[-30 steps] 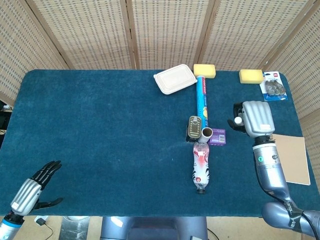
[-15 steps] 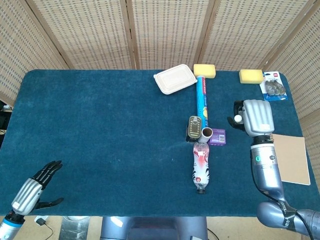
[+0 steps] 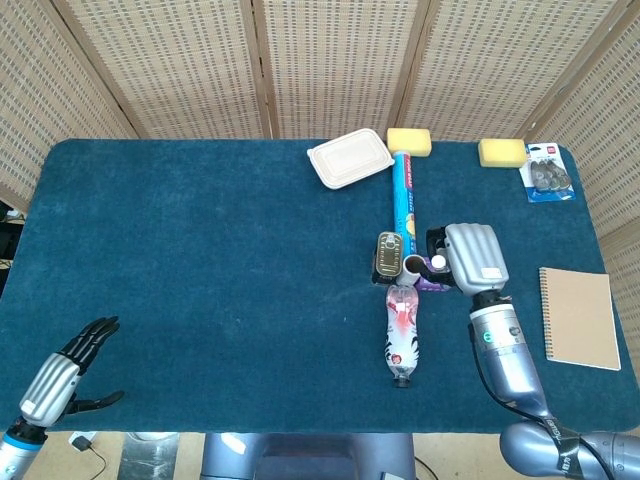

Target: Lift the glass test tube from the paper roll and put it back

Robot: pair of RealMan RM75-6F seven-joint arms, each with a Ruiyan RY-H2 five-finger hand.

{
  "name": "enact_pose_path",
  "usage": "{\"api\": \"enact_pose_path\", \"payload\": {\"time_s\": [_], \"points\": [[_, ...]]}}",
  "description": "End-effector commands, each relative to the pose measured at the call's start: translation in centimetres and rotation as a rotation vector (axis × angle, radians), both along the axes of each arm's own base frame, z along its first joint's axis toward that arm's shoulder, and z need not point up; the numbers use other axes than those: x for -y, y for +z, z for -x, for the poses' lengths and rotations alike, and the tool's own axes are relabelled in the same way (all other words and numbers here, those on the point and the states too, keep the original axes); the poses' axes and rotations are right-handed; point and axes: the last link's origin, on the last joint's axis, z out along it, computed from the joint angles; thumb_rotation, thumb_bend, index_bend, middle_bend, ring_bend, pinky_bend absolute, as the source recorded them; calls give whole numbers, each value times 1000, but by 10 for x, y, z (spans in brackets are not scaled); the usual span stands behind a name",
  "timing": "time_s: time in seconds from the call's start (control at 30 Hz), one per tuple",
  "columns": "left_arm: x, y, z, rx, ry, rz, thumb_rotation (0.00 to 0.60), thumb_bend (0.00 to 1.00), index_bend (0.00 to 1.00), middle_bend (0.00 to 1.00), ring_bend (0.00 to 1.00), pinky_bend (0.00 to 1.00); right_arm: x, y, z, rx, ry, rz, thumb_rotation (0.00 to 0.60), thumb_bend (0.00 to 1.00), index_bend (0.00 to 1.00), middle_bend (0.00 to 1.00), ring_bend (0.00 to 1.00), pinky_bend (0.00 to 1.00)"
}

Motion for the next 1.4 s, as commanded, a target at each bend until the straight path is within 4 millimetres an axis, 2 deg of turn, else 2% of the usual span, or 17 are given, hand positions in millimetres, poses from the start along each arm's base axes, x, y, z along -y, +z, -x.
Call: {"api": "enact_pose_path", "payload": {"time_s": [0.03, 0.47, 0.83, 1.2, 1.4], "points": [[0, -1, 0, -1, 2, 2, 600, 61, 3, 52, 40, 215, 0, -1, -5, 9, 4, -4, 600, 302, 832, 967, 972, 834], [1, -1, 1, 0, 1, 8, 600, 60, 19, 51, 41, 214, 4, -18, -35, 37, 11, -44, 600, 302, 833, 968, 973, 835], [1, 4, 4, 9, 8, -2, 600, 60, 40, 51, 40, 214, 17, -33, -55, 31, 16, -49, 600, 302, 833, 969, 974, 834], [-1, 3, 5, 5, 14, 4, 600, 61, 40, 51, 41, 215, 27, -42, -64, 12, 27, -53, 600, 302, 833, 969, 974, 835], [-2, 3, 5, -4, 22, 4, 600, 60, 40, 51, 41, 215, 39, -45, -67, -44, 65, -37, 600, 302, 833, 969, 973, 834]]}}
